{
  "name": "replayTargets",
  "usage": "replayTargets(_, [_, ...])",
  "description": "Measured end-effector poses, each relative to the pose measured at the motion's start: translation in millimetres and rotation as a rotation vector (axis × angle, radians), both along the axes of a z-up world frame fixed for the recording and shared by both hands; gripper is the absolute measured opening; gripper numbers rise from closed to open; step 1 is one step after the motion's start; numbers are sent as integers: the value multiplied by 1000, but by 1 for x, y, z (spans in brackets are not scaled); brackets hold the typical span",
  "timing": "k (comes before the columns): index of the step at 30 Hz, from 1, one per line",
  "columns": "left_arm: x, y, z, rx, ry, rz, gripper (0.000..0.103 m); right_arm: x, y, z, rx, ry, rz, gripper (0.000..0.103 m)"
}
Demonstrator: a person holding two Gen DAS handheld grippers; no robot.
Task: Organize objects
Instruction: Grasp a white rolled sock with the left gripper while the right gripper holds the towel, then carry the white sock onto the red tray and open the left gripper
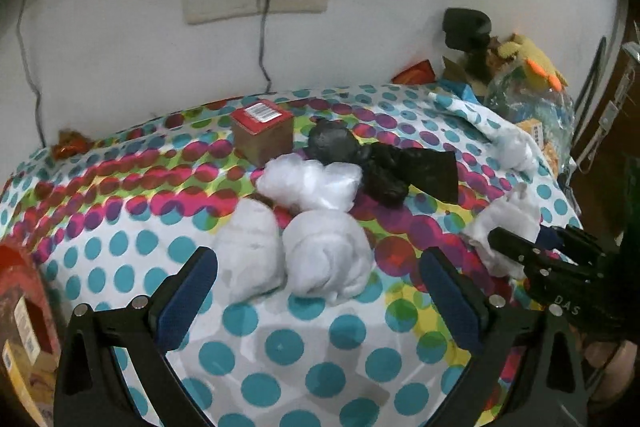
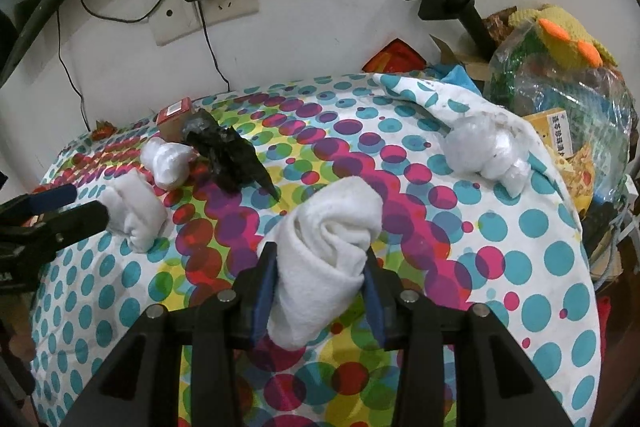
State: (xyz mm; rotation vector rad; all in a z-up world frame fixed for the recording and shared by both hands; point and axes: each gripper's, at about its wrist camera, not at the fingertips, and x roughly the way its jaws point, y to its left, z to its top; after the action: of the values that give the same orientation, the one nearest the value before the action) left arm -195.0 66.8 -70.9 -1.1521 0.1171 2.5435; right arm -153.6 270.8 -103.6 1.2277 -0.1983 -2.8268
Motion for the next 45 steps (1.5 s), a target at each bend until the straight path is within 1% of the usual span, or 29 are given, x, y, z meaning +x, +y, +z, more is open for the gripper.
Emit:
replayTargets(1, [-2, 3, -2, -11, 0, -11, 100, 0, 1, 0, -5, -1, 0, 41])
replayTargets(2, [-3, 5, -2, -11, 0, -19, 96, 0, 1, 0, -9, -3, 0, 41])
replayTargets(3, [-5, 7, -4, -9, -2, -29, 94, 0, 2, -1, -15, -4, 0, 41])
replayTargets(4, [-7, 9, -5, -9, -11, -39, 90, 0, 2, -1, -22, -3, -1, 41])
replayTargets(5, [-8, 11, -7, 0, -12, -53, 83, 0, 3, -1, -27, -4, 0, 41])
replayTargets(6, [-10, 12, -9, 2, -17, -62, 81, 0, 4, -1, -31, -5, 0, 41])
replayTargets(10, [-16, 17, -19, -21, -43, -71, 77, 0, 6, -2, -51, -7, -1, 41])
replayTargets(12, [-18, 17, -21, -5, -48, -67, 71, -1, 7, -3, -60, -9, -2, 41])
replayTargets(14, [-20, 17, -21, 2, -59, -65, 57, -1, 8, -3, -68, -10, -2, 41])
replayTargets(16, [-23, 18, -22, -4, -68, -74, 49, -1, 9, -3, -72, -11, -3, 41])
replayTargets(19, [-23, 18, -21, -2, -67, -79, 48, -1, 9, -3, -71, -10, -3, 41])
replayTargets(23, [-14, 22, -17, -35, -45, -104, 47, -1, 9, -3, -72, -11, -3, 41])
replayTargets(25, [-9, 22, -13, -34, -41, -112, 47, -1, 9, -4, -70, -13, -3, 41])
replayTargets(28, [-3, 20, -5, -52, -30, -102, 47, -1, 8, -4, -68, -13, -3, 41])
replayTargets(31, [2, 16, 2, -61, -27, -88, 47, -1, 8, -3, -67, -12, -4, 41])
replayTargets(34, [10, 10, 10, -86, -10, -67, 47, -2, 6, -4, -55, -11, -6, 40])
replayTargets(41, [33, -14, 25, -79, -16, -21, 47, -1, 2, -2, -20, -8, -7, 39])
replayTargets(45, [44, -33, 31, -82, -30, 22, 47, -1, -1, -1, -4, -8, -9, 39])
